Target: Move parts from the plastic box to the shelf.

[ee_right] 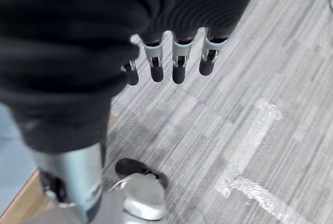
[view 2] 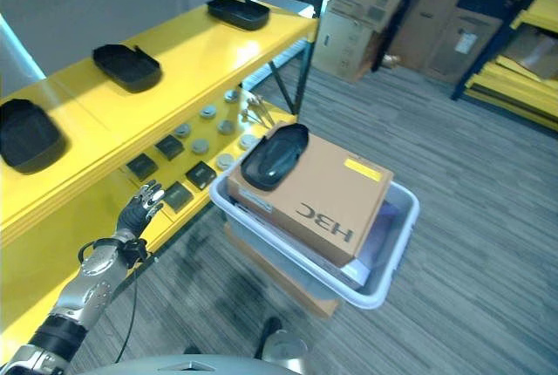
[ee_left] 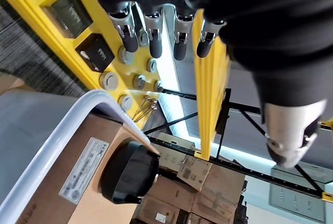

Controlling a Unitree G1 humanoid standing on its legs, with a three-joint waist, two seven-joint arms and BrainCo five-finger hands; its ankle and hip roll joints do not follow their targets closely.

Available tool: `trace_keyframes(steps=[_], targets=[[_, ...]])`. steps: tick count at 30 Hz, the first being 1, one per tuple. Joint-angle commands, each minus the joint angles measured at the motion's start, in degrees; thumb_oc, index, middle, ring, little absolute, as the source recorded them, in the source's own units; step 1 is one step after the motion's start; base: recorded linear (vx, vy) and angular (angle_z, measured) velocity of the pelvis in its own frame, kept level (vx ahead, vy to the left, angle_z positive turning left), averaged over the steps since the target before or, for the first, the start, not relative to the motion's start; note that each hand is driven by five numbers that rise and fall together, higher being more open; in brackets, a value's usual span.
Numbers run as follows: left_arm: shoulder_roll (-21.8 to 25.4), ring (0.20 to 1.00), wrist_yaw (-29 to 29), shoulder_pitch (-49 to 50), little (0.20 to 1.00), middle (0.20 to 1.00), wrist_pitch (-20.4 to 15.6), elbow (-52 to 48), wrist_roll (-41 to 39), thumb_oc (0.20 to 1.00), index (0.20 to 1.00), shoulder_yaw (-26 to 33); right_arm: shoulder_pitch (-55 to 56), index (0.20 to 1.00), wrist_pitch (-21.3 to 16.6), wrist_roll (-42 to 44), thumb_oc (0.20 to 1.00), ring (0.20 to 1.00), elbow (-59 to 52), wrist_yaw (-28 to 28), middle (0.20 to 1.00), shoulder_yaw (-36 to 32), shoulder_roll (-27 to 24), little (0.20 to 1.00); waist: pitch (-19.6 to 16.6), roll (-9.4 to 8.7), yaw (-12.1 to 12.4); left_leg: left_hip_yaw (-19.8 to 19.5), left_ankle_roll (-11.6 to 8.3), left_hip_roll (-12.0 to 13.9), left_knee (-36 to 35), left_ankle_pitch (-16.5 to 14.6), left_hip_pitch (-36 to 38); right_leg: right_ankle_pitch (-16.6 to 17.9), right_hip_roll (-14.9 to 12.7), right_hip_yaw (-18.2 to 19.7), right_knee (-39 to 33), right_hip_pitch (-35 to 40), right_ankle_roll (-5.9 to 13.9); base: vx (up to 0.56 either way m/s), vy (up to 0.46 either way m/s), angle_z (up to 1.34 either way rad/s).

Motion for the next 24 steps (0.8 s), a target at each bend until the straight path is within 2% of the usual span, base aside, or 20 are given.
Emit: trace_keyframes(steps=[1, 2, 4, 5, 6, 7, 8, 10, 12, 14, 16, 17, 19, 20, 22, 23, 24], targets=[[0.2, 1.000, 4.0, -5.1, 1.000, 1.000, -3.2, -1.1, 3.1, 1.000, 1.000, -1.0, -1.2, 1.000, -0.5, -2.1, 1.000, 1.000, 3.8, -2.0, 1.000, 0.3, 0.2, 1.000, -0.1, -2.38, 0.6, -2.0, 1.12, -0.8, 4.3, -3.2, 1.0, 6.3, -2.3, 2.6, -2.0, -1.0, 3.73, 0.11, -0.143, -0.32], [-0.7, 1.000, 5.6, -5.3, 1.000, 1.000, -2.5, 0.3, 1.7, 1.000, 1.000, -1.3, -1.7, 1.000, -0.7, -1.8, 1.000, 1.000, 4.0, -2.1, 1.000, 0.4, -0.3, 1.000, -0.1, -2.52, 0.9, -3.5, 0.26, 0.3, 7.6, -2.7, -0.2, 5.8, -1.8, 3.6, -2.7, -0.4, 2.89, 0.14, -0.178, -0.26], [-1.4, 1.000, 8.3, -5.0, 1.000, 1.000, -2.2, 3.5, 4.7, 1.000, 1.000, -1.0, -2.8, 1.000, -0.9, 0.2, 1.000, 1.000, 3.8, -2.2, 1.000, 0.4, -1.5, 1.000, 0.4, -2.69, 2.4, -9.8, -1.97, 2.1, 17.5, -0.1, -5.1, 4.9, -0.2, 6.6, -4.6, 1.1, 0.93, 0.13, -0.149, -0.60], [-2.3, 1.000, 9.3, -4.0, 1.000, 1.000, -2.2, 8.7, 5.3, 1.000, 1.000, 0.6, -4.3, 1.000, -1.0, 2.7, 1.000, 1.000, 3.1, -2.5, 1.000, 0.3, -2.7, 1.000, 1.2, -2.29, 4.5, -18.4, -2.18, 0.7, 20.9, 1.4, -10.3, 4.8, 0.8, 10.7, -5.1, 1.4, 0.30, 0.10, -0.027, -1.45], [-2.3, 1.000, 9.3, -3.8, 1.000, 1.000, -2.1, 9.9, 4.8, 1.000, 1.000, 1.0, -4.6, 1.000, -1.1, 3.0, 1.000, 1.000, 3.1, -2.3, 1.000, 0.2, -3.0, 1.000, 1.4, -2.16, 4.7, -19.3, -1.94, 0.4, 20.2, 1.2, -10.5, 4.8, 0.8, 11.4, -5.1, 1.3, 0.36, 0.10, 0.146, -2.34], [-1.7, 1.000, 8.9, -2.8, 1.000, 1.000, -3.1, 15.1, 7.0, 1.000, 1.000, 2.7, -5.8, 1.000, -1.7, 3.7, 1.000, 1.000, 2.7, -2.3, 1.000, 0.1, -3.7, 1.000, 1.6, -1.88, 5.2, -21.8, -0.80, -0.8, 12.4, 2.7, -10.8, 5.2, 0.4, 14.0, -5.1, 0.6, 0.52, 0.09, 0.200, -1.86], [-1.9, 1.000, 8.4, -2.5, 1.000, 1.000, -3.6, 17.4, 6.4, 1.000, 1.000, 3.4, -6.0, 1.000, -1.9, 4.0, 1.000, 1.000, 2.3, -2.4, 1.000, 0.3, -4.0, 1.000, 1.7, -1.55, 5.3, -23.2, -0.96, -0.8, 9.0, 3.5, -10.6, 5.1, 0.4, 15.1, -5.2, 0.7, 0.81, 0.14, 0.271, -1.38], [-1.9, 1.000, 8.2, -2.1, 1.000, 1.000, -4.0, 21.9, 6.7, 1.000, 1.000, 4.5, -6.5, 1.000, -2.1, 5.0, 1.000, 1.000, 1.7, -2.6, 1.000, 0.6, -4.6, 1.000, 1.8, -0.55, 5.6, -27.2, -2.00, -0.2, 2.5, 6.9, -11.6, 4.6, 0.6, 17.5, -5.4, 1.1, 1.09, 0.17, 0.216, -0.40], [-2.8, 1.000, 8.2, -1.9, 1.000, 1.000, -4.2, 26.3, 6.9, 1.000, 1.000, 6.2, -6.5, 1.000, -2.5, 5.1, 1.000, 1.000, 1.5, -2.8, 1.000, 0.5, -5.1, 1.000, 2.5, 0.23, 5.9, -30.2, -2.92, 1.0, 0.1, 10.3, -13.3, 3.7, 0.6, 19.5, -4.7, 1.8, 1.12, 0.17, 0.197, -0.46], [-2.7, 1.000, 8.0, -1.5, 1.000, 1.000, -5.1, 29.3, 7.9, 1.000, 1.000, 7.7, -6.4, 1.000, -3.0, 5.4, 1.000, 1.000, 1.6, -2.6, 1.000, 0.0, -5.5, 1.000, 3.0, 0.63, 5.8, -31.3, -2.96, 1.9, 0.4, 10.7, -14.0, 2.7, 0.2, 20.6, -3.6, 2.1, 1.10, 0.16, 0.198, -0.60], [-2.5, 1.000, 7.5, -1.5, 1.000, 1.000, -5.0, 31.5, 8.9, 1.000, 1.000, 8.9, -6.3, 1.000, -3.8, 7.0, 1.000, 1.000, 1.5, -3.0, 1.000, -0.8, -5.8, 1.000, 3.2, 0.76, 5.5, -31.6, -2.65, 2.1, 1.9, 9.6, -13.8, 1.9, -0.4, 21.0, -2.6, 2.0, 1.13, 0.14, 0.247, -0.75], [-2.6, 1.000, 7.7, -1.7, 1.000, 1.000, -5.2, 33.9, 11.2, 1.000, 1.000, 9.2, -6.9, 1.000, -4.9, 11.4, 1.000, 1.000, 1.7, -3.6, 1.000, -2.2, -5.5, 1.000, 3.1, 0.97, 5.5, -31.5, -2.25, 1.3, 1.7, 7.8, -12.0, 1.5, -1.6, 21.0, -1.6, 1.4, 1.89, 0.13, 0.282, -0.77], [-2.4, 1.000, 7.3, -1.4, 1.000, 1.000, -4.2, 34.6, 13.6, 1.000, 1.000, 8.8, -7.0, 1.000, -7.1, 15.6, 1.000, 1.000, 1.9, -3.6, 1.000, -3.7, -5.4, 1.000, 3.0, 1.01, 5.6, -31.7, -2.07, 0.7, 2.0, 6.9, -11.2, 1.7, -2.2, 20.9, -1.1, 1.1, 2.28, 0.11, 0.201, -0.64], [-1.8, 1.000, 6.8, -0.8, 1.000, 1.000, -3.9, 35.8, 16.9, 1.000, 1.000, 7.9, -7.0, 1.000, -10.0, 20.2, 1.000, 1.000, 0.5, -3.8, 1.000, -5.8, -5.2, 1.000, 2.8, 0.88, 5.8, -31.7, -1.47, -0.5, 1.7, 5.7, -10.0, 2.3, -3.1, 20.7, -0.9, 0.7, 3.05, 0.09, 0.116, -0.48], [-1.3, 1.000, 6.4, -0.3, 1.000, 1.000, -3.9, 36.0, 19.4, 1.000, 1.000, 7.3, -7.0, 1.000, -11.1, 21.5, 1.000, 1.000, -1.5, -4.5, 1.000, -7.0, -5.2, 1.000, 2.7, 0.80, 5.9, -31.4, -1.19, -0.9, 1.2, 5.4, -9.5, 2.6, -3.4, 20.4, -1.0, 0.5, 3.33, 0.06, 0.079, -0.36], [0.0, 1.000, 5.1, 1.7, 1.000, 1.000, -3.2, 35.9, 29.6, 1.000, 1.000, 4.7, -6.9, 1.000, -13.7, 24.5, 1.000, 1.000, -9.4, -8.4, 1.000, -8.6, -5.4, 1.000, 2.7, 0.40, 6.0, -30.3, -0.61, -1.6, 0.4, 4.8, -8.4, 3.4, -4.2, 19.6, -1.1, 0.2, 4.06, 0.03, 0.056, -0.39], [0.6, 1.000, 5.0, 3.2, 1.000, 1.000, -3.3, 35.6, 32.6, 1.000, 1.000, 3.4, -7.0, 1.000, -13.4, 24.7, 1.000, 1.000, -14.9, -11.1, 1.000, -8.9, -5.6, 1.000, 2.6, 0.20, 5.9, -29.6, -0.38, -1.7, 0.2, 4.7, -8.5, 4.1, -4.5, 19.0, -1.3, -0.5, 4.40, 0.04, 0.081, -0.66]])
